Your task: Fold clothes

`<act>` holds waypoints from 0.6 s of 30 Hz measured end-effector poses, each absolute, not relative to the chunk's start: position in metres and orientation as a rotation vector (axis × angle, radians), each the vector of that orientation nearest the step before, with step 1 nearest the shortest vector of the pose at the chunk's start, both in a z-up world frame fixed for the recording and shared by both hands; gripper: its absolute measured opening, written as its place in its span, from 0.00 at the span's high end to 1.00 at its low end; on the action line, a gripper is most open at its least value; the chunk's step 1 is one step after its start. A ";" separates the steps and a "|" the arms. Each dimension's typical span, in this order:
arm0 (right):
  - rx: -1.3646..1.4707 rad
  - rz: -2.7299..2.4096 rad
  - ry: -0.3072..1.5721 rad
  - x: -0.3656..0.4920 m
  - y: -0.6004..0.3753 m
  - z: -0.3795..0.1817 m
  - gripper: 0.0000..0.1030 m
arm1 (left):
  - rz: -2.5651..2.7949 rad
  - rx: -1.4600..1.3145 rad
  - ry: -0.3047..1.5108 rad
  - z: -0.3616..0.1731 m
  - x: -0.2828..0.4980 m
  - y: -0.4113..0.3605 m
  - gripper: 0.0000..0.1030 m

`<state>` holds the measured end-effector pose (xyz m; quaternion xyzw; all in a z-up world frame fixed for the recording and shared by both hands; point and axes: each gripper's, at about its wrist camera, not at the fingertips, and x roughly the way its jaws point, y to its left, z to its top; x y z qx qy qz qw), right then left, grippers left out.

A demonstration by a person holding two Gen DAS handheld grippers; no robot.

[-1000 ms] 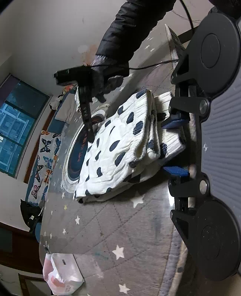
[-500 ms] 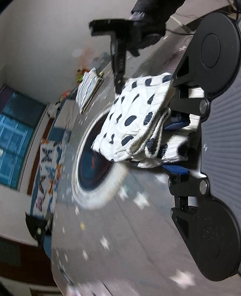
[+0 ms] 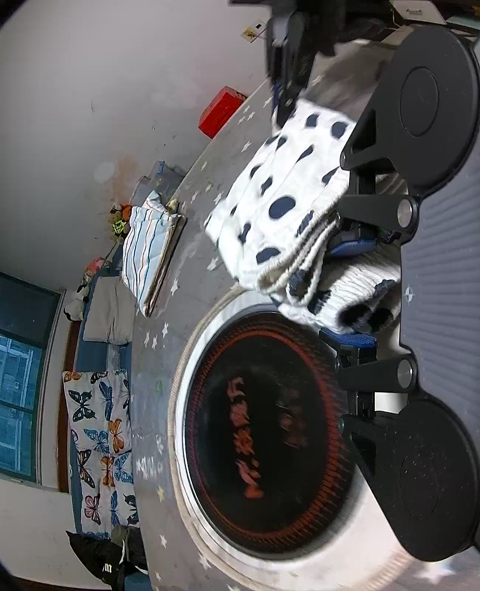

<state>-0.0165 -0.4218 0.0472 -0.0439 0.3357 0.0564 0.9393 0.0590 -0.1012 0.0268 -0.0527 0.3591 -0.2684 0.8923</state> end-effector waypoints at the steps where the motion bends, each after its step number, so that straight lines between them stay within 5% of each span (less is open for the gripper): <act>1: -0.091 0.116 0.683 -0.018 -0.422 0.049 0.87 | -0.555 -0.114 0.747 0.027 0.063 -0.102 0.56; 18: -0.352 0.610 0.504 -0.041 -0.298 0.076 0.72 | -0.451 -0.236 0.753 0.032 0.052 -0.062 0.43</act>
